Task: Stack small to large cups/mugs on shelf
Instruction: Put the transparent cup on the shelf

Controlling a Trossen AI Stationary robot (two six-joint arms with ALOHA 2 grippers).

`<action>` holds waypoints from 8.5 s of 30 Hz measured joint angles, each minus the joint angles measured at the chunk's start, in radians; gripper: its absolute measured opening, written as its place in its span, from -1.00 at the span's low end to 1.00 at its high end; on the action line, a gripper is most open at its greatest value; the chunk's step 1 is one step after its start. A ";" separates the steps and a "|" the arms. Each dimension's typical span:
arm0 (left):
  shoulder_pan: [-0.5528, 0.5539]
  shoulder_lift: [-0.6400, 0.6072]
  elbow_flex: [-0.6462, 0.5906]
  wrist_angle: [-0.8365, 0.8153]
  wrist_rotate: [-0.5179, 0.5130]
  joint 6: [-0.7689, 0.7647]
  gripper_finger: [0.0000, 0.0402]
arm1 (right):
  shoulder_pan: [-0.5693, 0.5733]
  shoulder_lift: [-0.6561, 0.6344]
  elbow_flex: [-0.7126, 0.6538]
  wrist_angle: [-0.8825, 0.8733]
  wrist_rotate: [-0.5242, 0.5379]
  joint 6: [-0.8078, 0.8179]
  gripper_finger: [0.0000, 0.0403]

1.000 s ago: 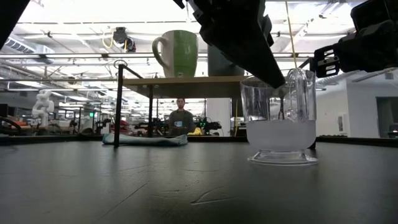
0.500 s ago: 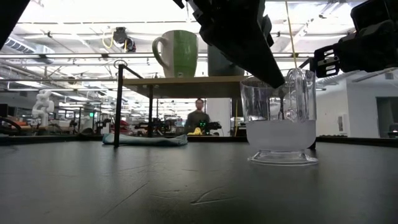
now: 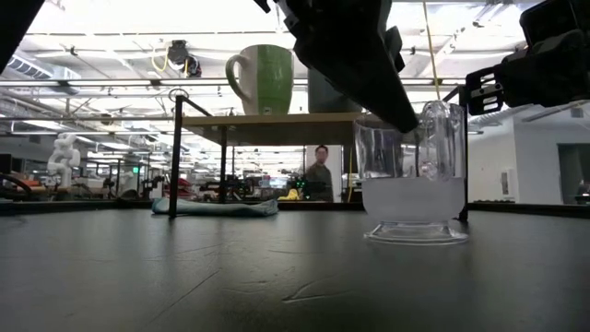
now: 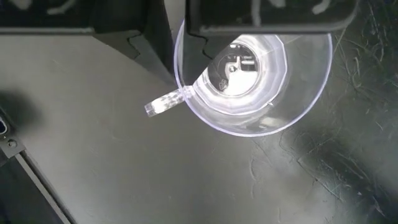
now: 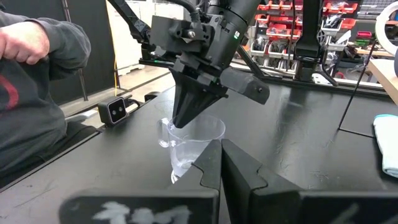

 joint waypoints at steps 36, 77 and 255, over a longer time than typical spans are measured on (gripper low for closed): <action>0.000 0.001 0.000 0.003 0.019 0.017 -0.44 | 0.000 0.000 0.000 0.000 0.000 0.000 -1.00; -0.012 -0.253 0.000 -0.302 -0.230 0.051 -0.99 | 0.000 0.000 0.000 -0.008 -0.001 0.005 -1.00; 0.177 -1.847 -1.832 0.838 -0.084 0.109 -0.99 | 0.083 0.715 0.627 0.107 -0.026 0.000 -1.00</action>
